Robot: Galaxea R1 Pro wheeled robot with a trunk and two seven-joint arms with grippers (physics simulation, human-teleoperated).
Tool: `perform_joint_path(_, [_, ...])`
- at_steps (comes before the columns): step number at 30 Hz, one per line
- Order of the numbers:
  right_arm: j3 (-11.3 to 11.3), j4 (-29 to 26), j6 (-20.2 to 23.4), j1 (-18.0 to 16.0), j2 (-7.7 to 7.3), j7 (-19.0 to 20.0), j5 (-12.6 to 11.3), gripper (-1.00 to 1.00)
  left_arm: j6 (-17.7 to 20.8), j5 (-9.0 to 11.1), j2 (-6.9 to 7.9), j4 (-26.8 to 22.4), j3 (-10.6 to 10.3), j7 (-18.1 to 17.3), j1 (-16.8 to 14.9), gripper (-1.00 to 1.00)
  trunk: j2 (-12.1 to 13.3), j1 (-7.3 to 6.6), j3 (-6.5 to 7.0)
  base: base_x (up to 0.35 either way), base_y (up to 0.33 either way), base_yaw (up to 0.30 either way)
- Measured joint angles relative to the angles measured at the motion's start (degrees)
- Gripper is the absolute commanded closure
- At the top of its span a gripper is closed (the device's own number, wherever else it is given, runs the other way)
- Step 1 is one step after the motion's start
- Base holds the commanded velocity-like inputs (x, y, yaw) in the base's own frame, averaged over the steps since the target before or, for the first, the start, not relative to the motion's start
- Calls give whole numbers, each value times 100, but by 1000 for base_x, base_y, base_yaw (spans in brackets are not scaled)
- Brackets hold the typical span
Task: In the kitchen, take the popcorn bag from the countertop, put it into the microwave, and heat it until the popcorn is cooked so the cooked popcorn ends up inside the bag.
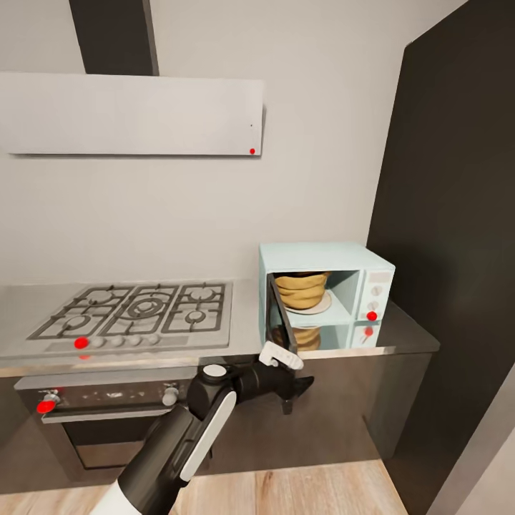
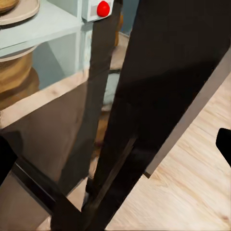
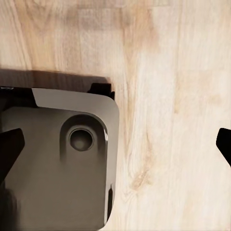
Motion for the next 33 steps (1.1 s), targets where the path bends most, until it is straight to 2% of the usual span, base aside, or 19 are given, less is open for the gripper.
perform_joint_path(6, [0,0,3,0,0,2,0,-100,9,10,-107,17,-23,6,1,-100,0,-2,0,283,0,0])
perform_joint_path(7, [0,-1,5,1,0,2,0,-100,21,74,-127,21,-32,-19,2,-100,-1,-2,-1,255,0,0])
perform_joint_path(10, [1,0,7,1,-5,-1,0,-100,102,49,-277,33,-285,27,2,-100,-1,-2,-1,217,0,0])
perform_joint_path(12, [0,0,5,0,-3,-4,0,-100,71,45,-288,28,-406,34,3,-100,0,0,-1,70,0,0])
perform_joint_path(14, [0,-1,5,-3,-5,-5,0,-100,66,38,-289,27,-435,34,4,-100,0,0,-1,21,0,0])
perform_joint_path(22, [0,-4,5,-2,-9,-6,0,-100,29,129,-296,23,-407,9,3,-100,1,1,-1,2,0,0])
perform_joint_path(24, [0,-4,1,-2,-9,-6,0,-100,9,8,-297,-11,-563,32,0,-100,1,1,0,0,0,0])
perform_joint_path(27, [0,-4,0,-1,-9,-11,0,-100,28,10,-297,-111,-733,-5,0,-100,1,1,0,0,0,0])
perform_joint_path(29, [0,-3,0,-1,-9,-14,0,-100,53,161,-289,-147,-759,-84,2,-100,1,1,0,0,0,0])
perform_joint_path(31, [0,-2,0,-3,-9,-20,0,-100,72,560,-224,-167,-774,-388,2,-100,1,1,0,0,0,0])
perform_joint_path(32, [0,-3,0,-2,-9,-23,0,-100,91,778,-103,-172,-753,-666,1,-100,1,1,0,0,0,0])
perform_joint_path(33, [0,-4,-2,-2,-9,-27,0,-100,94,850,208,-232,-707,-804,2,-100,1,1,0,0,0,0])
